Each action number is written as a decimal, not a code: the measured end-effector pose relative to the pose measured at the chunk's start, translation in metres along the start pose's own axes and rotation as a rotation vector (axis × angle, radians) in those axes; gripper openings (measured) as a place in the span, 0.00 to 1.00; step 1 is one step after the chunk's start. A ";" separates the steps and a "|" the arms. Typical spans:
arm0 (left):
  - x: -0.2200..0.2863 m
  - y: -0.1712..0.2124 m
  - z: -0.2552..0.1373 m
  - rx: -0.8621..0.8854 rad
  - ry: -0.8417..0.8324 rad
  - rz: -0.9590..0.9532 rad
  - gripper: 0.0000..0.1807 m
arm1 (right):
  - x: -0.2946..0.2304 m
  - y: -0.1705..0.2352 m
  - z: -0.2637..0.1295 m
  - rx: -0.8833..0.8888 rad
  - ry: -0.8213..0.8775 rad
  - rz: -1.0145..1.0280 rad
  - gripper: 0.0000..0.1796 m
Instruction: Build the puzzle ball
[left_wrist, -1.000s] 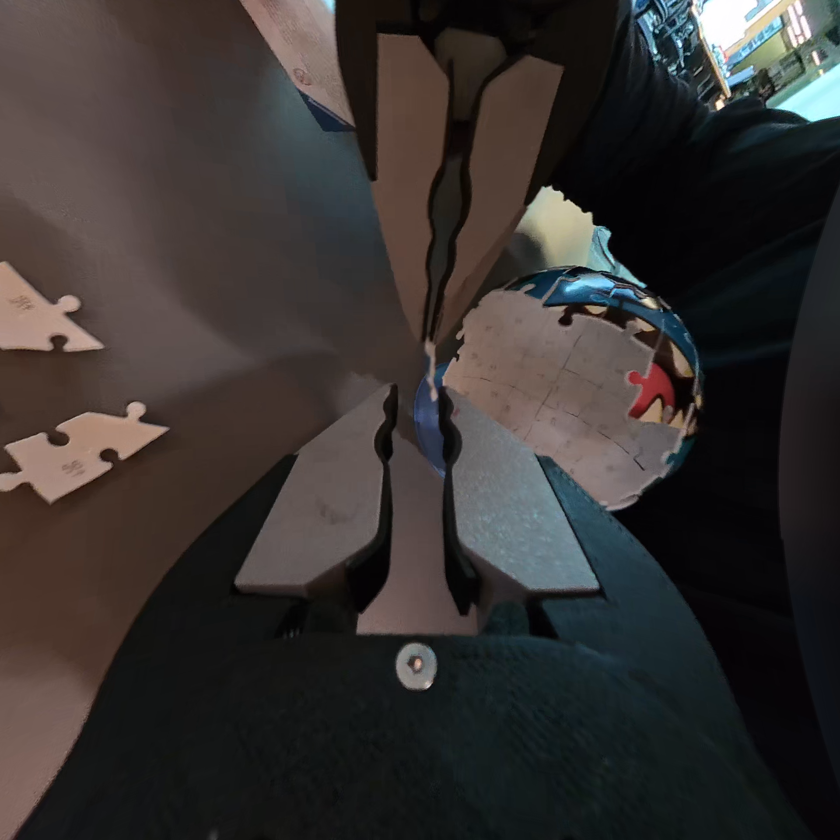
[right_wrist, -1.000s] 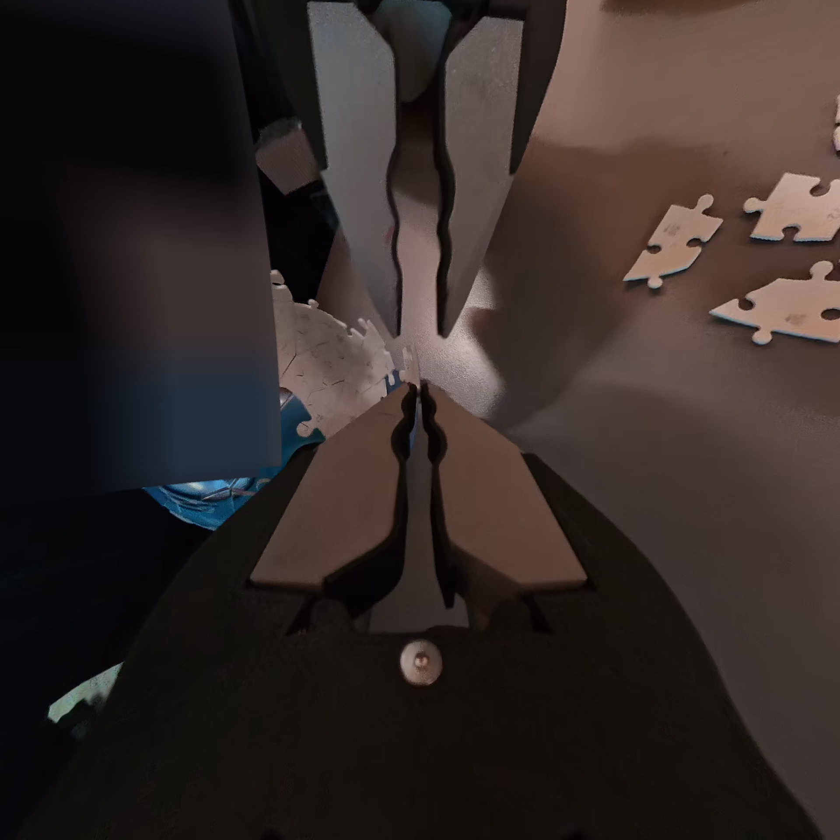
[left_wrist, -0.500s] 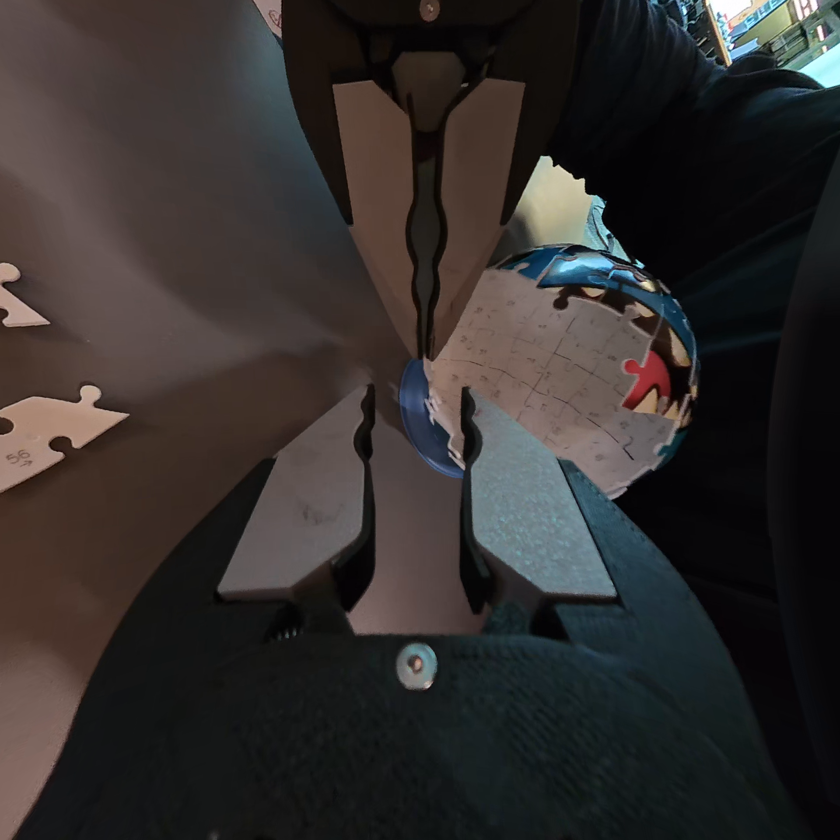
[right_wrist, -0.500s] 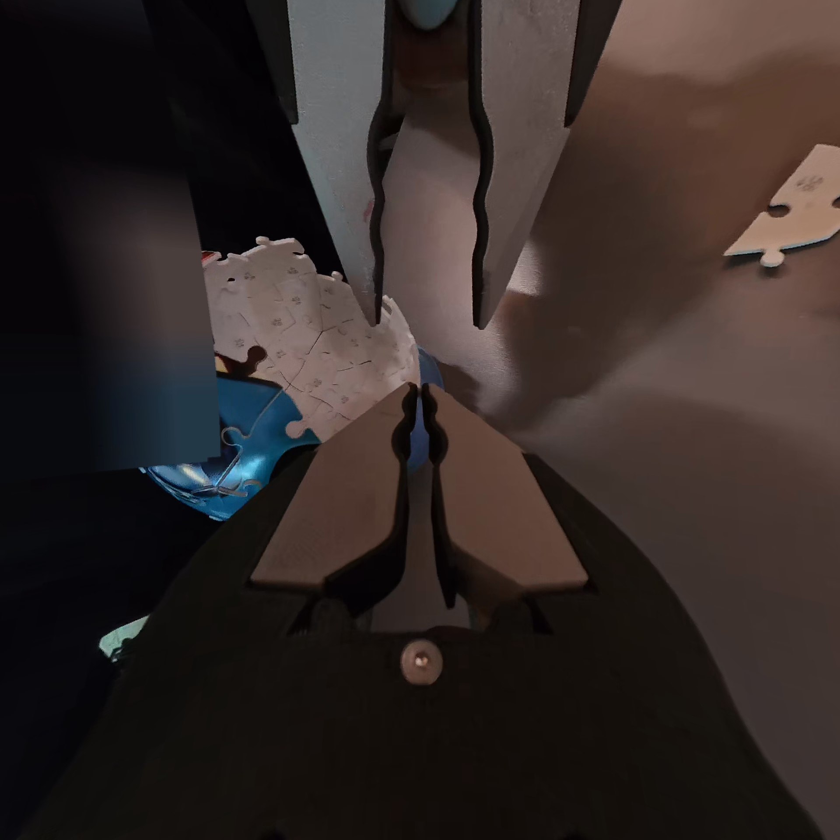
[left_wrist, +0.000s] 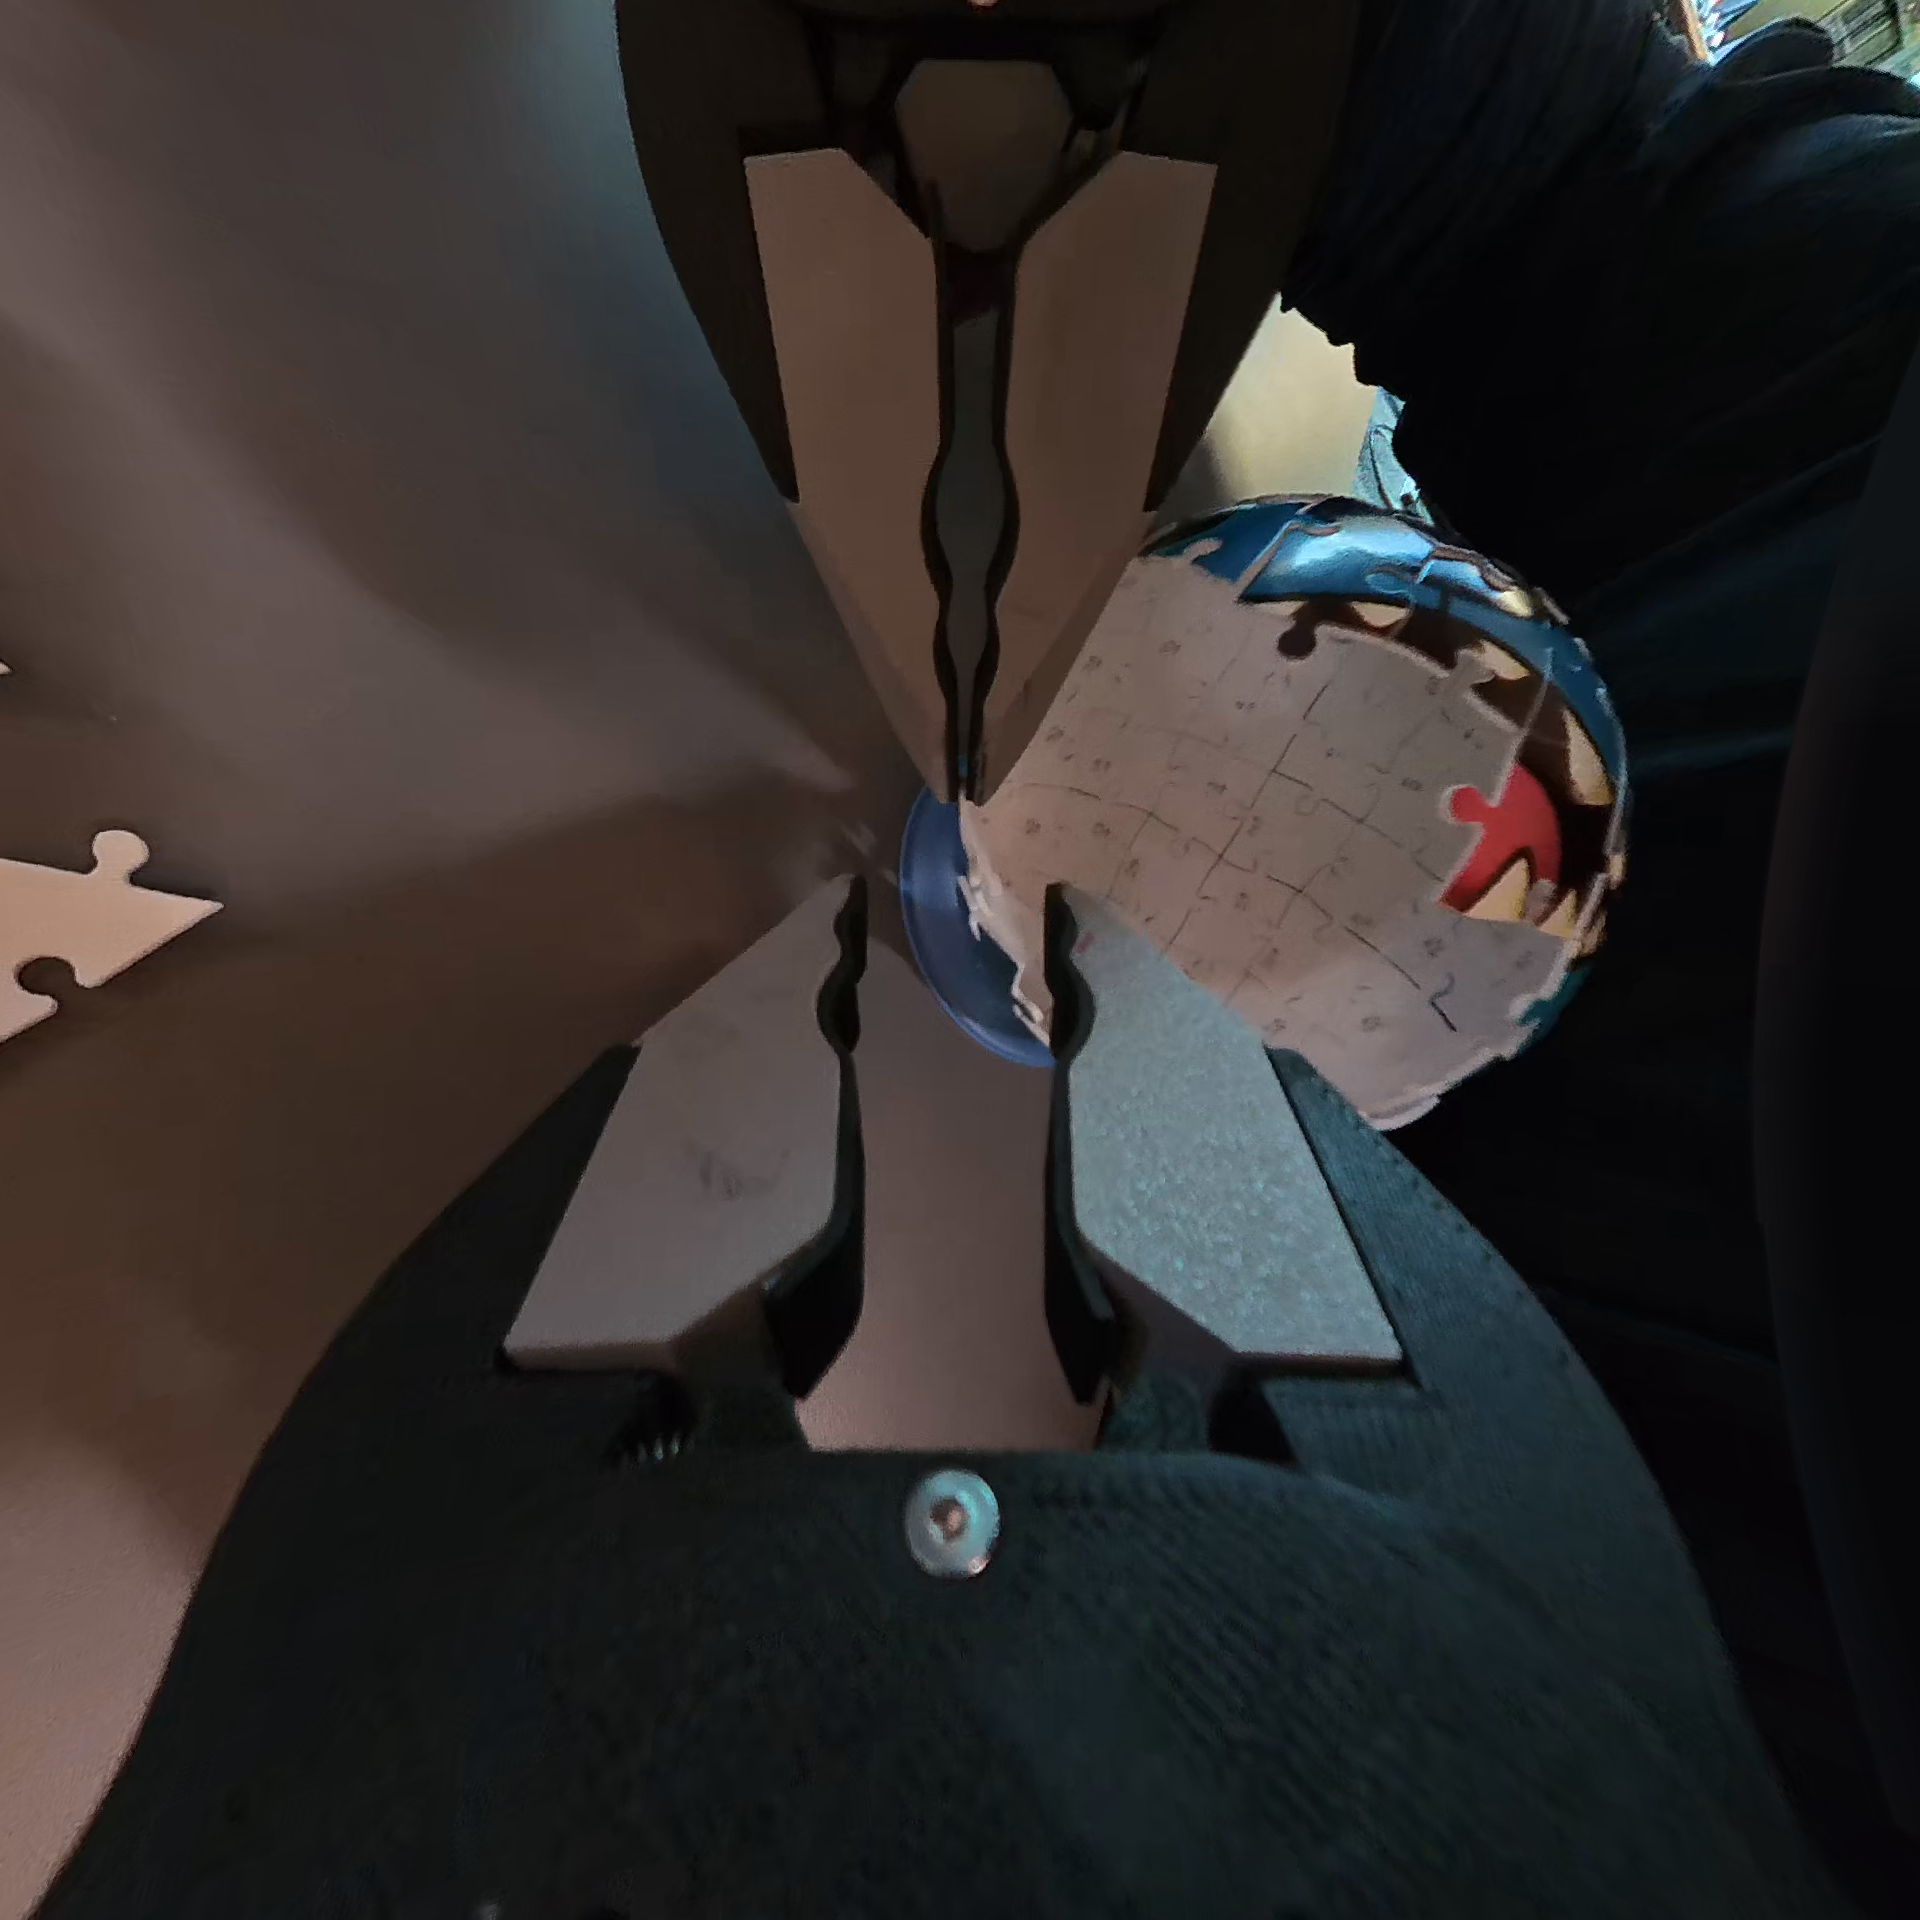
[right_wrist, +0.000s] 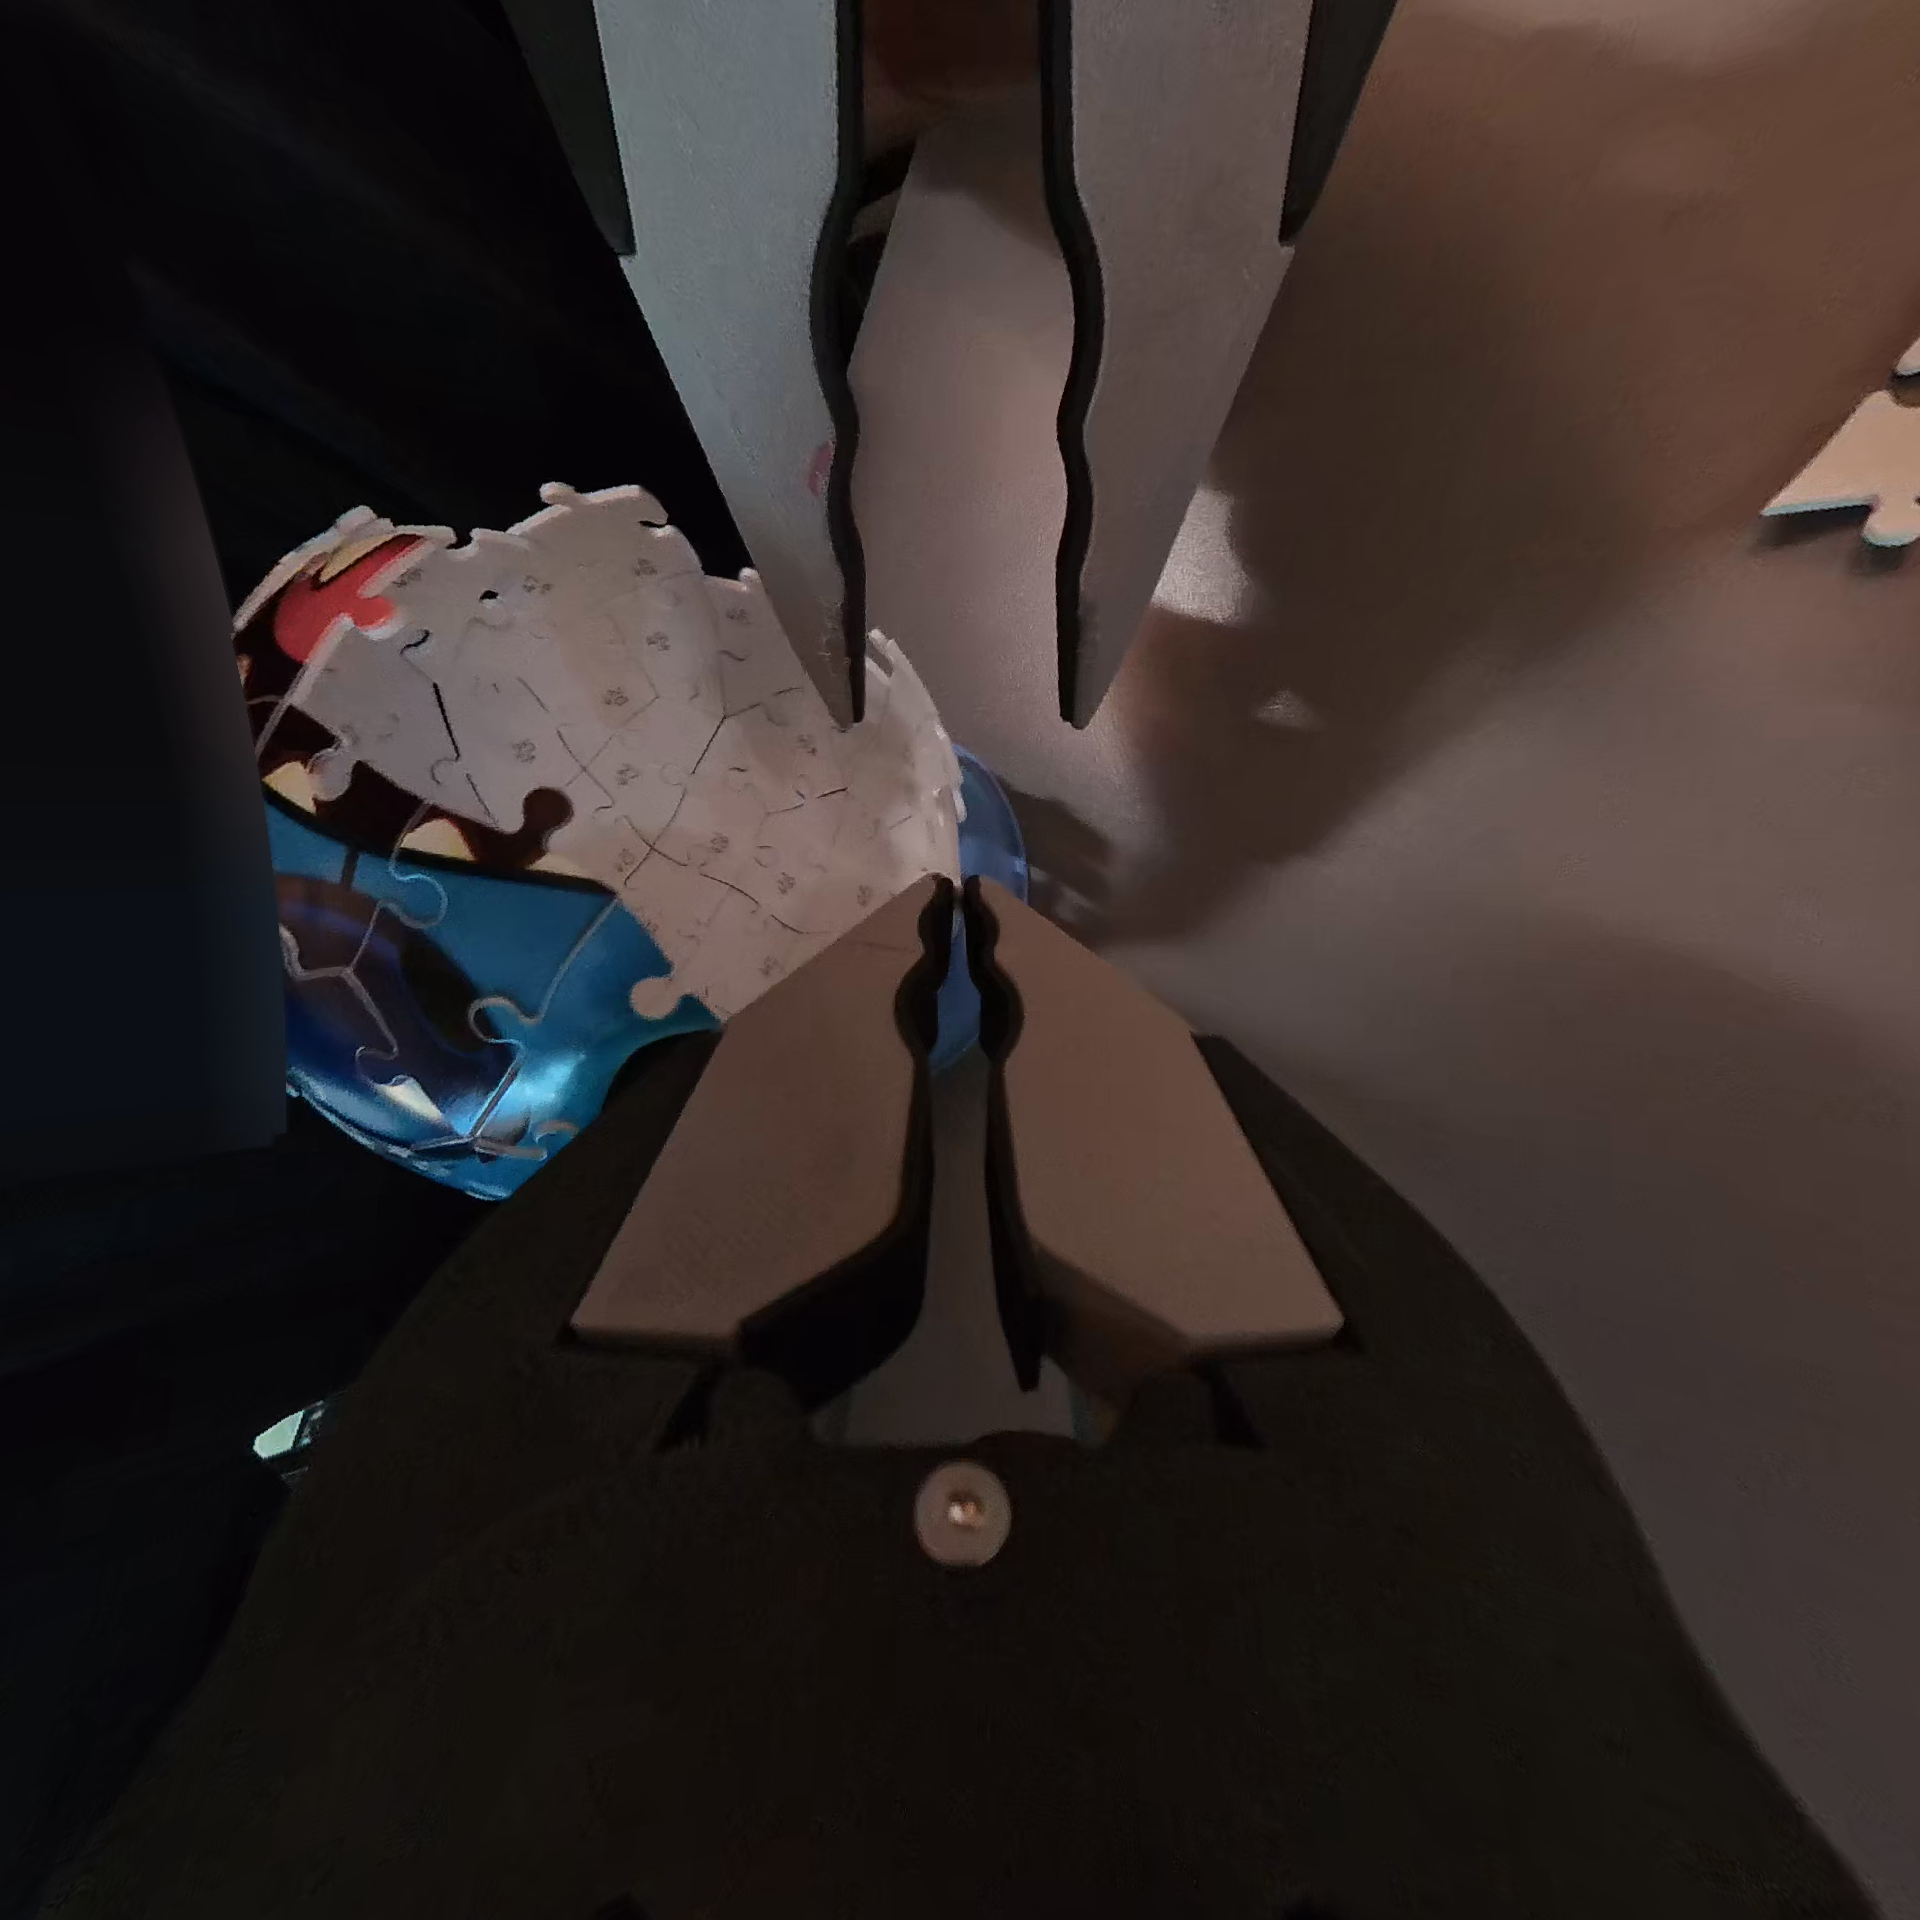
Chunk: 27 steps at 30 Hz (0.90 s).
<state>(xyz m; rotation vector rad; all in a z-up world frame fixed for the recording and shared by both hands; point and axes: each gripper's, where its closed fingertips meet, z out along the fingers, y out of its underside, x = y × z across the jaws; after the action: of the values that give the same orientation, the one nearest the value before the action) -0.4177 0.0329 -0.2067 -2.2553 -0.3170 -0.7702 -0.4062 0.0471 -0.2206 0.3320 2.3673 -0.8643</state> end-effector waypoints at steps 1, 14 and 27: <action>0.000 0.001 0.000 -0.004 -0.004 0.000 0.18 | 0.000 0.000 0.001 -0.003 0.003 0.000 0.00; 0.004 0.007 0.006 -0.061 -0.003 0.023 0.17 | 0.001 0.002 0.003 -0.028 0.014 0.004 0.00; 0.003 0.008 0.016 -0.124 -0.002 0.053 0.15 | 0.001 0.002 0.001 -0.021 0.042 0.003 0.00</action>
<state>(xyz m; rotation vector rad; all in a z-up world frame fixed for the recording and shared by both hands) -0.4049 0.0385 -0.2184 -2.3703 -0.2149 -0.7786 -0.4056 0.0483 -0.2233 0.3484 2.4122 -0.8378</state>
